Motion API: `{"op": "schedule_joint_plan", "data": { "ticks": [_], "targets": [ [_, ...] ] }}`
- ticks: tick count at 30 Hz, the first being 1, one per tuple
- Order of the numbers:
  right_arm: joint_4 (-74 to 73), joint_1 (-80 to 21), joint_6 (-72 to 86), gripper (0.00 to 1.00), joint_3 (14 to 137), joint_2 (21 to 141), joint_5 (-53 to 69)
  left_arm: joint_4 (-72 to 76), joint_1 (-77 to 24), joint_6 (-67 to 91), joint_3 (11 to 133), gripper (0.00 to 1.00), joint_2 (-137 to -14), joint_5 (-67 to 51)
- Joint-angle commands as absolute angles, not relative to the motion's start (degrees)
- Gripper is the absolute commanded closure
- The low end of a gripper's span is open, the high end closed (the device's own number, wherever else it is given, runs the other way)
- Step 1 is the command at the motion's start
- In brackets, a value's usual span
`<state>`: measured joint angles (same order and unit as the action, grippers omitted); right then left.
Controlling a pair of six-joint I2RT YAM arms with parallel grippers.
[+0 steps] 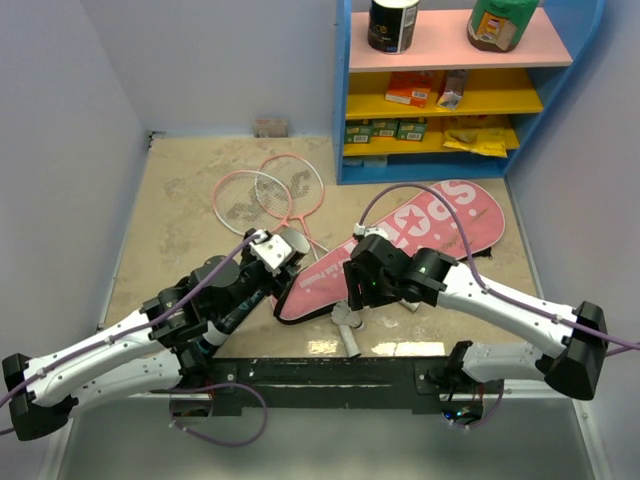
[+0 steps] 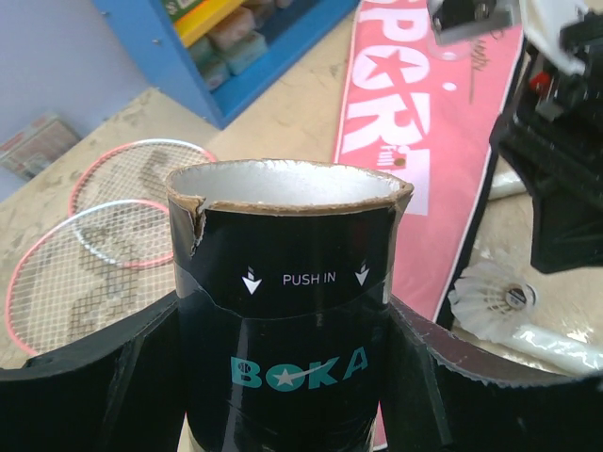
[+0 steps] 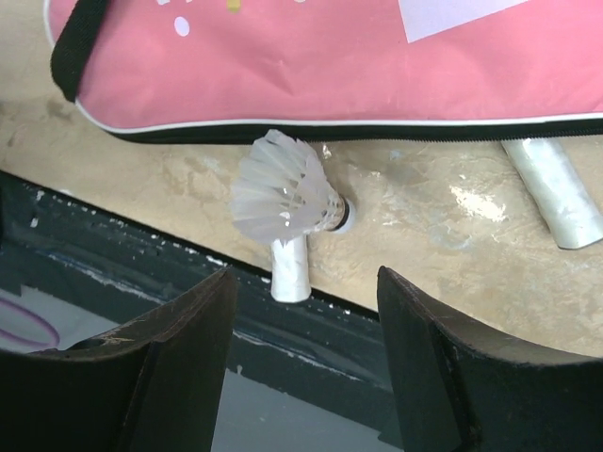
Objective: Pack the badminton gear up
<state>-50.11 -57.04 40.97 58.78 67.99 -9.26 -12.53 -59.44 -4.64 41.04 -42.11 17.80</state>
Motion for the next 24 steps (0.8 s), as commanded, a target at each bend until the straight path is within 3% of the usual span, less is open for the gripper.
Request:
{"op": "schedule_joint_plan", "data": {
  "ticks": [1,11,24],
  "targets": [
    [-44.9,-57.1,42.8,0.36,58.6,70.8,-10.7,-12.7,-59.6,2.5,43.4,1.00,-40.6,24.5],
    [-42.9,-57.1,41.5,0.39,61.6,80.9,-13.1,-13.4,-59.7,2.9,43.7,1.00,-40.1,22.6],
    [-42.9,-57.1,37.4,0.44,61.0,85.4,-12.8,-13.6,-59.6,2.1,43.5,1.00,-39.6,23.3]
  ]
}}
